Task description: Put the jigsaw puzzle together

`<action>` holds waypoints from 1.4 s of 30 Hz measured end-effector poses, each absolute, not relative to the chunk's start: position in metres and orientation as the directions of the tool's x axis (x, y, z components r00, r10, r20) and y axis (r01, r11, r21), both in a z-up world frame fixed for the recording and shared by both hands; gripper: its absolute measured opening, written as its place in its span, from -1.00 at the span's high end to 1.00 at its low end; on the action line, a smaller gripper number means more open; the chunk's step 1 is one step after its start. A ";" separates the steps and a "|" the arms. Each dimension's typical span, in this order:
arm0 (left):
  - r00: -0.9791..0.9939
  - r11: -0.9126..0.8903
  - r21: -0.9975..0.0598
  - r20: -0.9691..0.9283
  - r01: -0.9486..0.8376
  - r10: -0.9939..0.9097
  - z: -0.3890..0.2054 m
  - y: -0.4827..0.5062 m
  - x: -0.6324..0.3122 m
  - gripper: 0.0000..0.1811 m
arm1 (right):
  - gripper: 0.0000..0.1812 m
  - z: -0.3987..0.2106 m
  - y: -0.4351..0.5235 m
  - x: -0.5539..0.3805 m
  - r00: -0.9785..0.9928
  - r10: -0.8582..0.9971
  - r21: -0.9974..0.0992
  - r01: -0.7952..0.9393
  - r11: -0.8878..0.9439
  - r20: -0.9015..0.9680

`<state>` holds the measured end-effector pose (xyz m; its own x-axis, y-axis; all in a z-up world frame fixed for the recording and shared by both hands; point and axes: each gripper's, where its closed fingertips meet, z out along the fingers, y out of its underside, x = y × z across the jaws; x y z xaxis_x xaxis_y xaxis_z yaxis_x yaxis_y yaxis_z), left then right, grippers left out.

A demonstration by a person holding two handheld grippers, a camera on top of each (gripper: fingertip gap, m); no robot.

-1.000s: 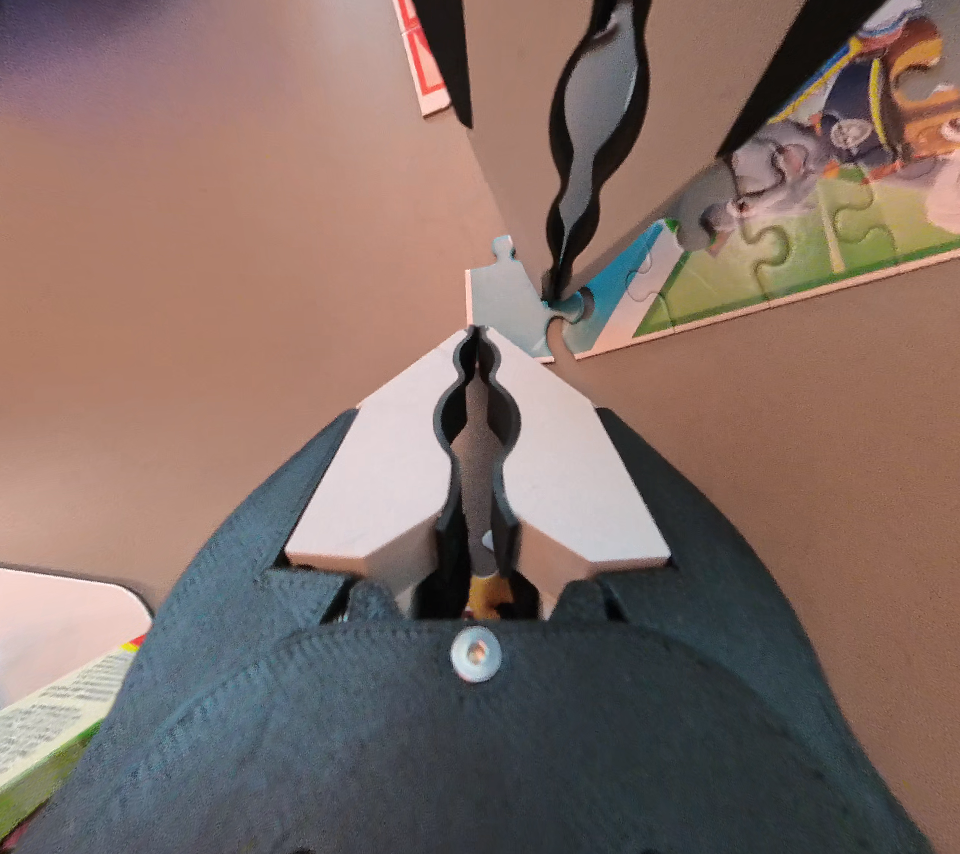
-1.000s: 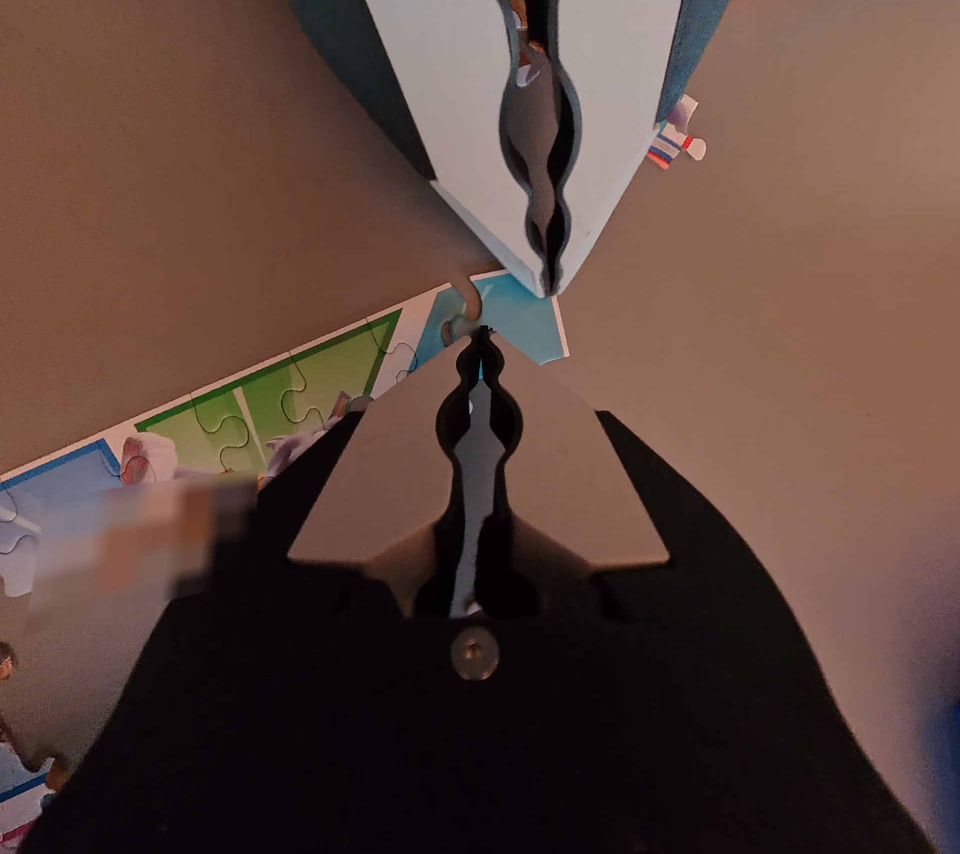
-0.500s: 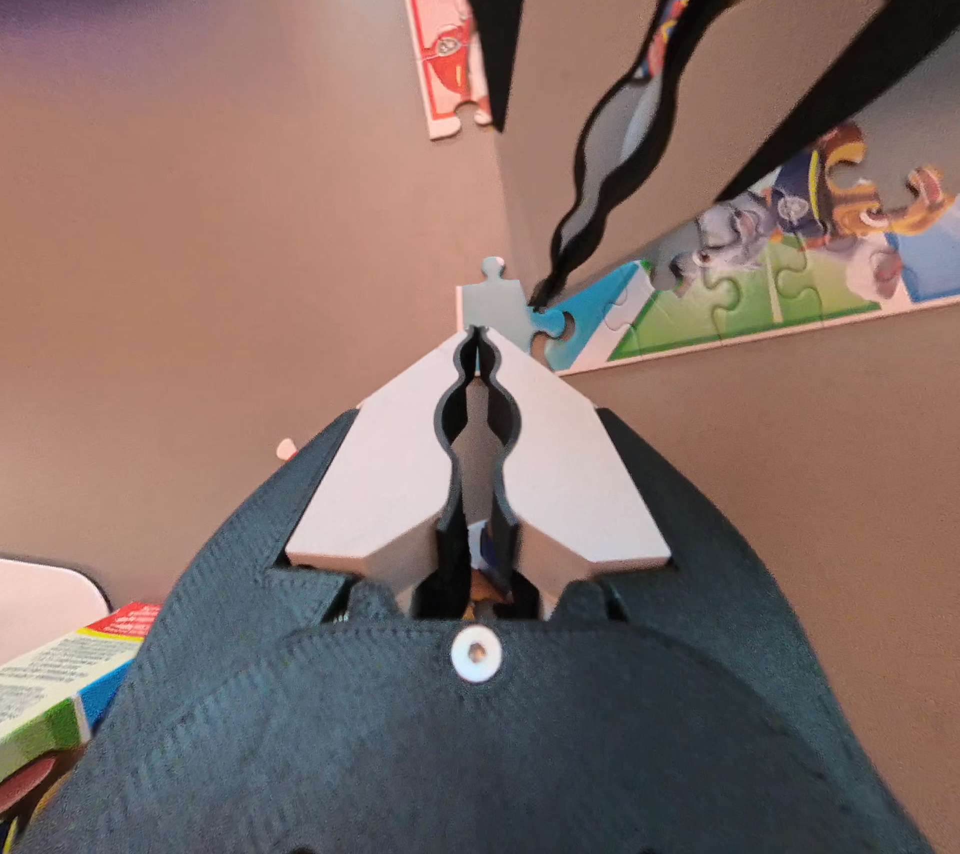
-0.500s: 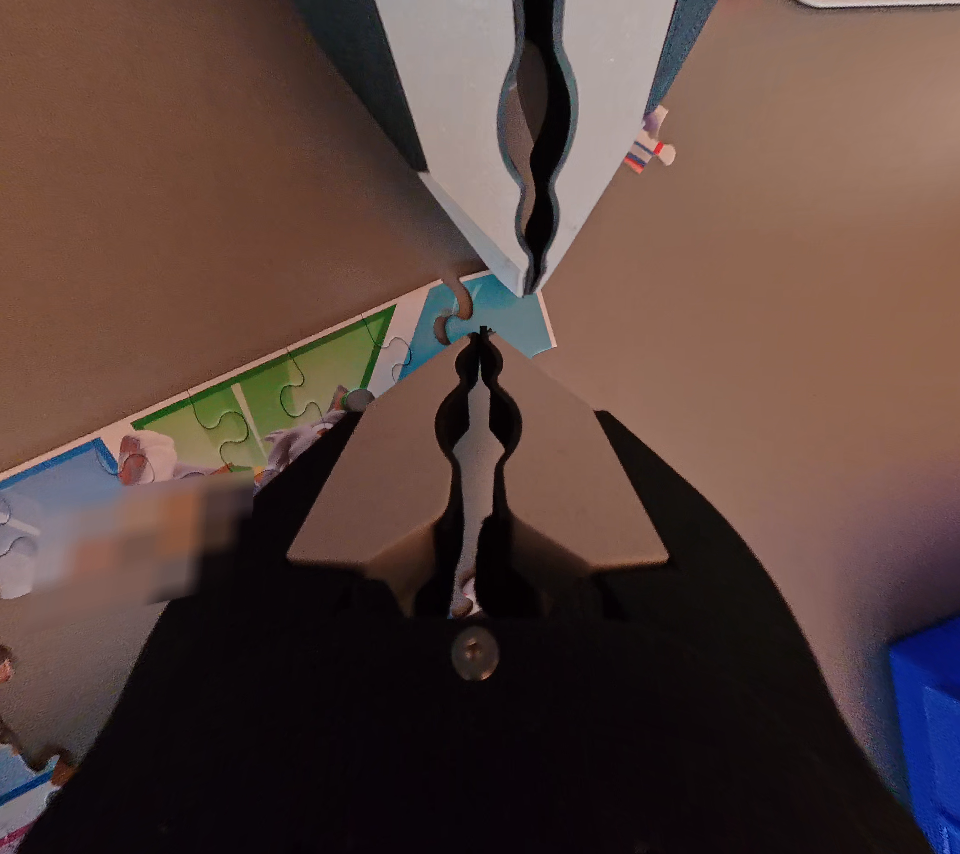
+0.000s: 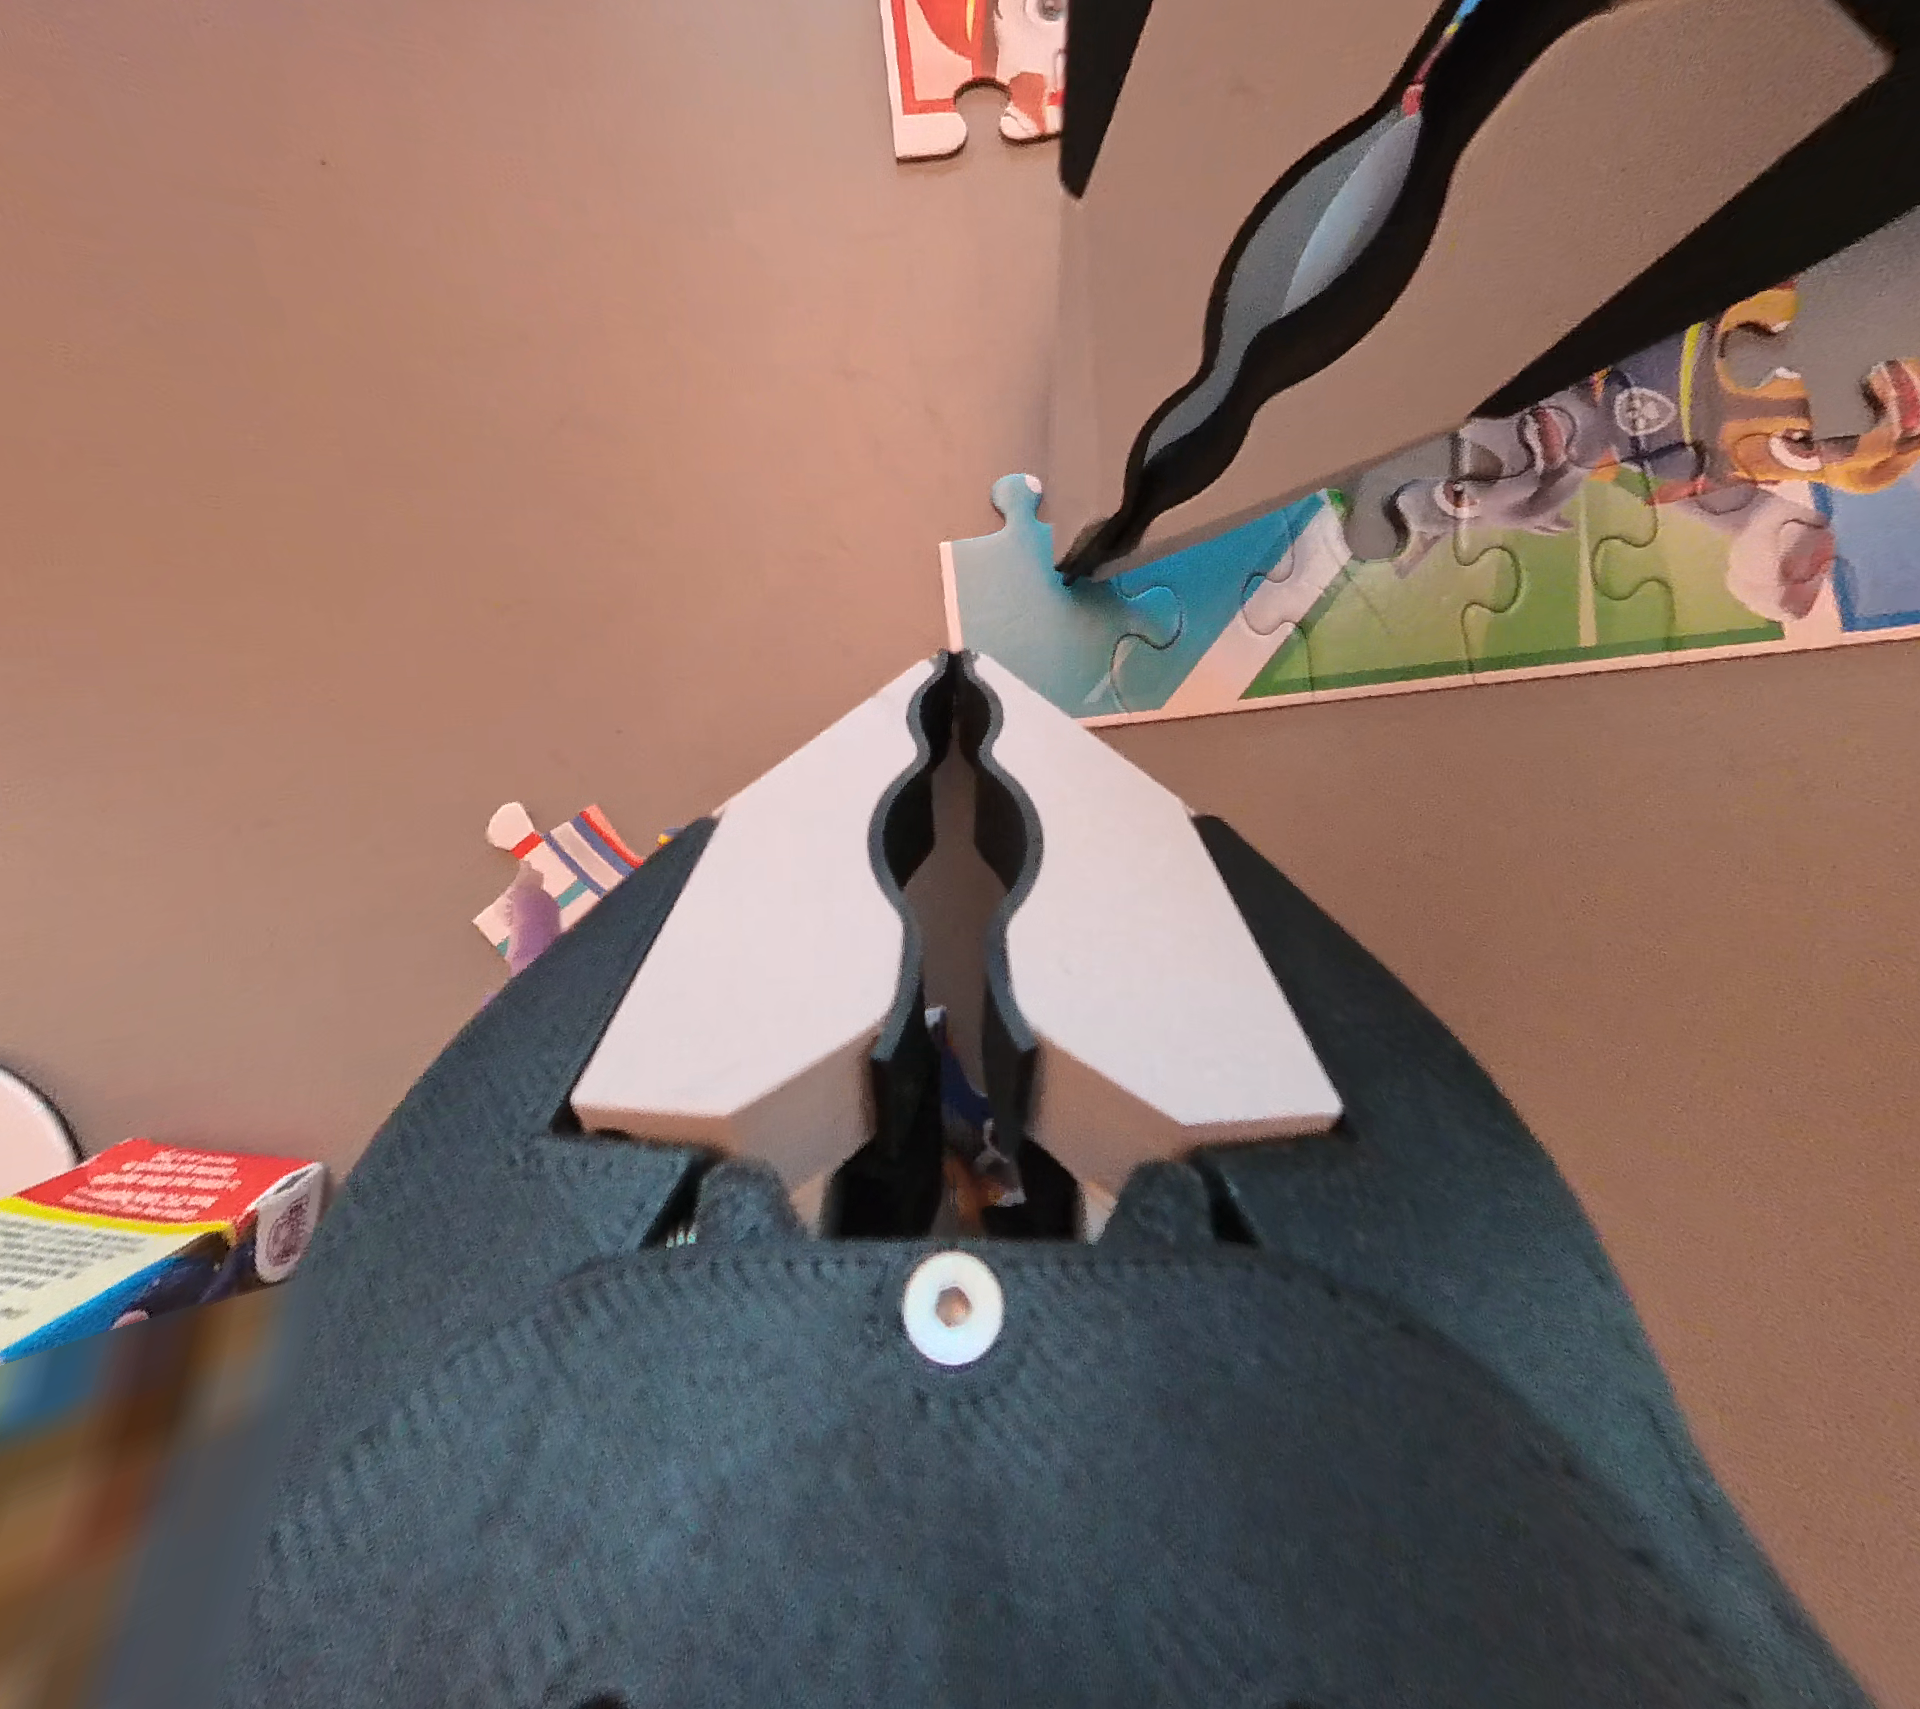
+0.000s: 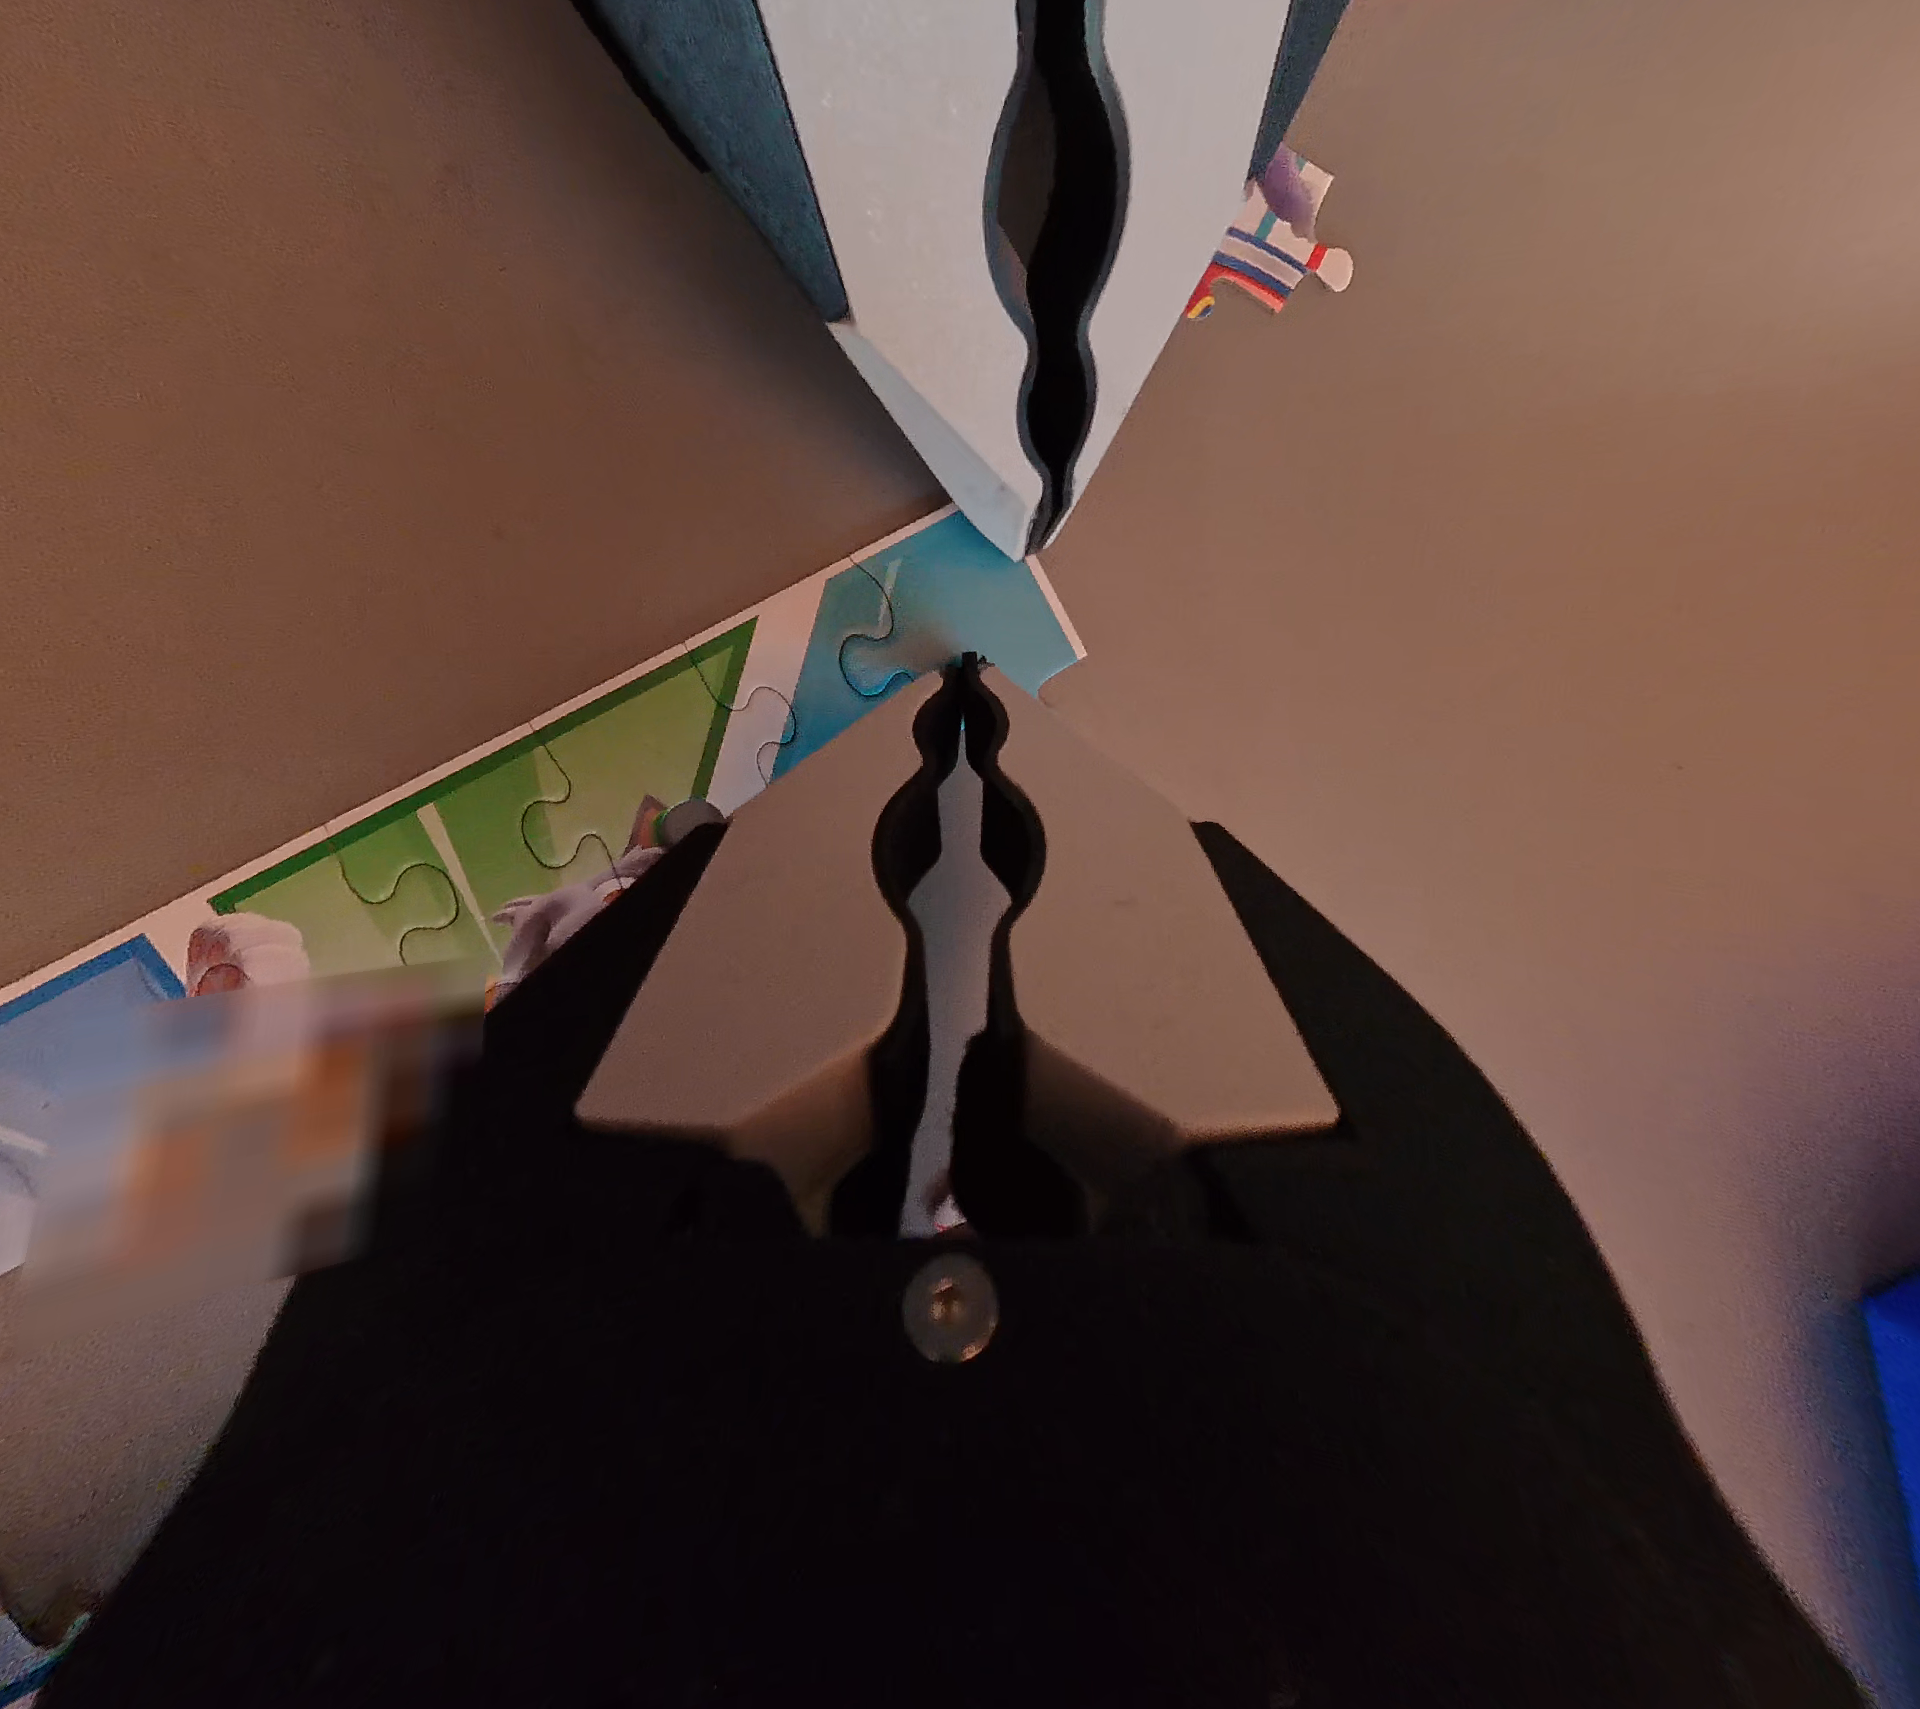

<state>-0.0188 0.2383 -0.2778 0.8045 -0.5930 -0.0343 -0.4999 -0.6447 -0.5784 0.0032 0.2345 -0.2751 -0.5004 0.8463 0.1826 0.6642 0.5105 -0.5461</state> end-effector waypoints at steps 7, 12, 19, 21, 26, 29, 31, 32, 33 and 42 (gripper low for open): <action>0.809 -0.645 -0.574 -0.052 -0.504 -0.586 -0.278 0.240 -0.022 1.00 | 1.00 -0.275 0.223 0.008 -0.536 0.823 -0.523 0.654 0.547 0.190; 0.809 -0.645 -0.574 -0.055 -0.505 -0.585 -0.278 0.240 -0.023 1.00 | 1.00 -0.275 0.224 0.007 -0.527 0.820 -0.493 0.665 0.560 0.221; 0.798 -0.620 -0.601 -0.050 -0.505 -0.601 -0.257 0.219 -0.012 0.91 | 0.77 -0.214 0.164 0.046 -0.467 0.819 -0.616 0.550 0.564 0.333; 0.778 -0.596 -0.604 -0.064 -0.528 -0.625 -0.247 0.202 0.001 0.88 | 0.67 -0.213 0.127 0.071 -0.477 0.803 -0.626 0.515 0.585 0.358; 0.703 -0.554 -0.593 -0.027 -0.584 -0.711 -0.247 0.139 0.050 0.86 | 0.54 -0.239 0.054 0.131 -0.500 0.799 -0.653 0.489 0.578 0.333; 0.654 -0.539 -0.575 0.009 -0.616 -0.757 -0.264 0.105 0.082 0.87 | 0.43 -0.266 0.042 0.146 -0.465 0.811 -0.608 0.544 0.578 0.355; 0.647 -0.539 -0.555 0.001 -0.634 -0.763 -0.278 0.091 0.094 0.86 | 0.42 -0.279 0.042 0.149 -0.437 0.806 -0.581 0.559 0.592 0.400; 0.637 -0.529 -0.581 0.024 -0.618 -0.770 -0.277 0.086 0.103 0.91 | 0.41 -0.282 0.044 0.150 -0.418 0.806 -0.574 0.566 0.591 0.418; 0.639 -0.534 -0.592 0.043 -0.603 -0.768 -0.277 0.082 0.108 0.88 | 0.46 -0.284 0.045 0.151 -0.397 0.808 -0.576 0.567 0.589 0.435; 0.674 -0.512 -0.632 -0.022 -0.581 -0.739 -0.275 0.068 0.111 0.79 | 0.73 -0.284 0.044 0.155 -0.311 0.744 -0.557 0.509 0.656 0.591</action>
<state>0.1112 0.0678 -0.2752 0.6737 -0.7387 -0.0215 -0.5814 -0.5119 -0.6324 0.1545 0.0436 -0.2835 -0.3109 0.7441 0.5912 0.5093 0.6557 -0.5574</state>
